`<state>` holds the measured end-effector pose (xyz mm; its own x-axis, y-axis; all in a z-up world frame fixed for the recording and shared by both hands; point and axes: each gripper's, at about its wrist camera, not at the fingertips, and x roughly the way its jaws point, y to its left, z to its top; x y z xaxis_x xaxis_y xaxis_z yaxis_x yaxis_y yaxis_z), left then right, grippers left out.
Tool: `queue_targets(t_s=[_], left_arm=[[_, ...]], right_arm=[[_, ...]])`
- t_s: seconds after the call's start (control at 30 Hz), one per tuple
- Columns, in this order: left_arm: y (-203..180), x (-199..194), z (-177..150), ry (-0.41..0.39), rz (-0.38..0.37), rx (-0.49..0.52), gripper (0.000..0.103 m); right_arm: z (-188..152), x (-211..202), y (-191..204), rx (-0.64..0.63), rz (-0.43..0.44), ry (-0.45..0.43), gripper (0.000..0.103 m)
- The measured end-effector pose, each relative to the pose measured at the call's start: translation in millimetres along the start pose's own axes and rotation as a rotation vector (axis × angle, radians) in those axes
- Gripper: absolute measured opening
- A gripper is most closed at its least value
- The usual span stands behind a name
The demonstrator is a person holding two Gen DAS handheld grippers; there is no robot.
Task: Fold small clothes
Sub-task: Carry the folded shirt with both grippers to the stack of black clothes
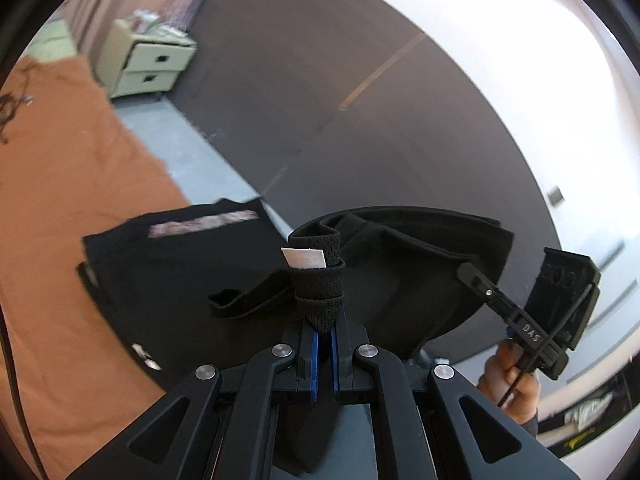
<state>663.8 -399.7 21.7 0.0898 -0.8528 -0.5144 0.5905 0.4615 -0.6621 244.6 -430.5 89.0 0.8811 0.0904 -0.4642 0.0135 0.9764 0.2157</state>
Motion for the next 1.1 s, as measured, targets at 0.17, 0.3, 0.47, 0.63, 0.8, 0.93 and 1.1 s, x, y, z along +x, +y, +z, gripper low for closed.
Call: queue_targets(t_s=[0.17,0.3,0.47,0.63,0.8,0.93,1.1], left_arm=[[43,13,18,0.004,0.056,-0.054,0.004],[75,37,24,0.03,0.103,-0.104,0.004],[122,58,26,0.045,0.225,-0.196,0.013],[139,52,18,0.008,0.239,-0.213,0.054],[148,43,7,-0.001,0.243,-0.244,0.057],[137,39,-3,0.011,0.246,-0.218,0.057],[119,43,-7,0.005,0.227,-0.148,0.052]], right_arm=[[15,41,20,-0.01,-0.029,0.096,0.006],[12,52,11,0.006,-0.083,0.169,0.007],[9,53,-7,0.091,-0.198,0.23,0.074],[3,21,2,0.135,-0.197,0.213,0.075],[-18,-15,4,0.165,-0.227,0.208,0.075],[-29,-27,11,0.15,-0.238,0.208,0.075],[-24,-8,34,0.117,-0.149,0.259,0.043]])
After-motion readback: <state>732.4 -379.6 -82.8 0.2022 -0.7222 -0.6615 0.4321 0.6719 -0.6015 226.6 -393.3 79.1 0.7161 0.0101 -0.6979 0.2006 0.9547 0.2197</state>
